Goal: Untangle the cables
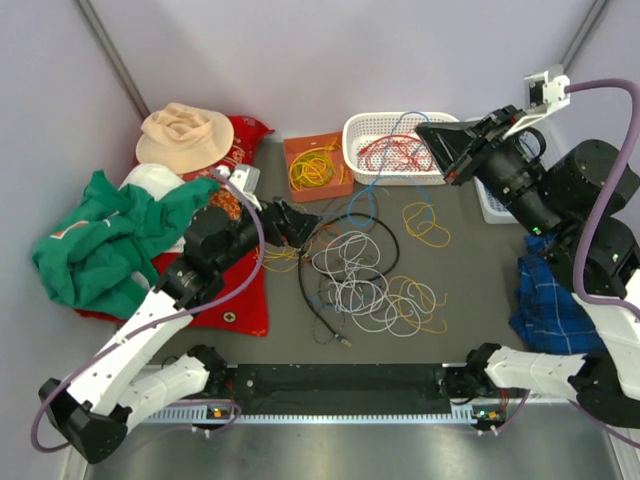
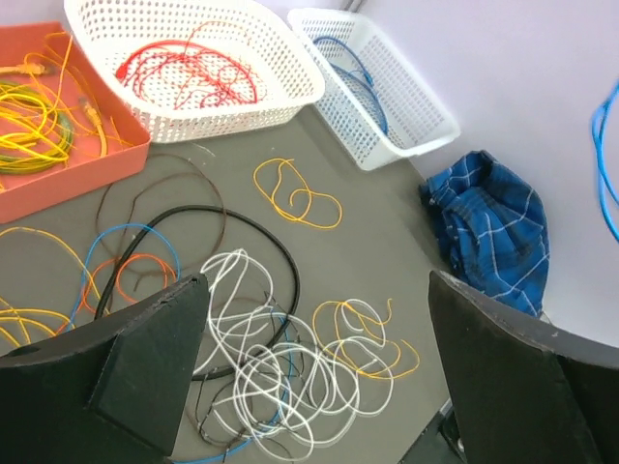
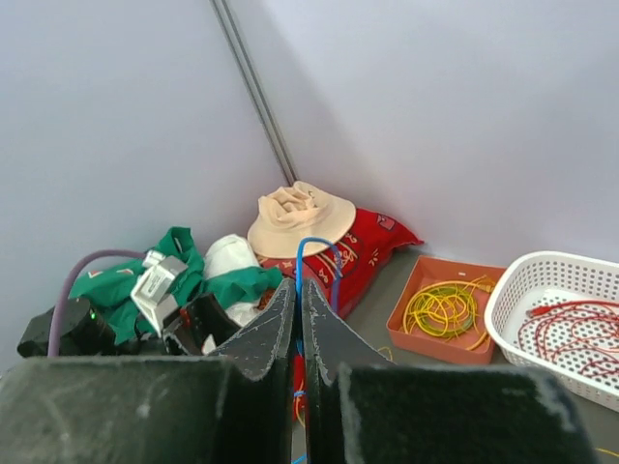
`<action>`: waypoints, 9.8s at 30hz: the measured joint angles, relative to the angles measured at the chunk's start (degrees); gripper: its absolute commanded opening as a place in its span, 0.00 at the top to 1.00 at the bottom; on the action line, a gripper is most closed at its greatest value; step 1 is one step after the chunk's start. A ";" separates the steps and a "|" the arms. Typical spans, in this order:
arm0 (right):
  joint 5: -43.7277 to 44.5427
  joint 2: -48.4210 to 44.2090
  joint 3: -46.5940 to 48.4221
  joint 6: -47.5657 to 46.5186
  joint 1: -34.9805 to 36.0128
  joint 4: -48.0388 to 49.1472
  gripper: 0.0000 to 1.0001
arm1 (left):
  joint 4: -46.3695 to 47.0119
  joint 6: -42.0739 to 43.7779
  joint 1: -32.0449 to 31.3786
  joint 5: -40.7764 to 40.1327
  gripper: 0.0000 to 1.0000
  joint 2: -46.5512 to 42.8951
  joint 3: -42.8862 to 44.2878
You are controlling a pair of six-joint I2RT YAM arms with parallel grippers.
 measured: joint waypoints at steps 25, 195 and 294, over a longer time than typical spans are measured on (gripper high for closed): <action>-9.20 -2.03 -4.13 9.79 0.00 -4.52 1.00 | 48.13 -13.64 -2.01 1.27 0.01 9.75 -19.56; -3.76 -9.25 -11.32 8.17 0.00 -9.84 1.00 | 24.61 -15.17 -14.82 8.76 0.79 14.58 -5.35; -2.16 2.08 -16.55 -1.90 0.00 -14.60 1.00 | -15.32 9.27 -16.83 3.93 0.01 15.02 24.41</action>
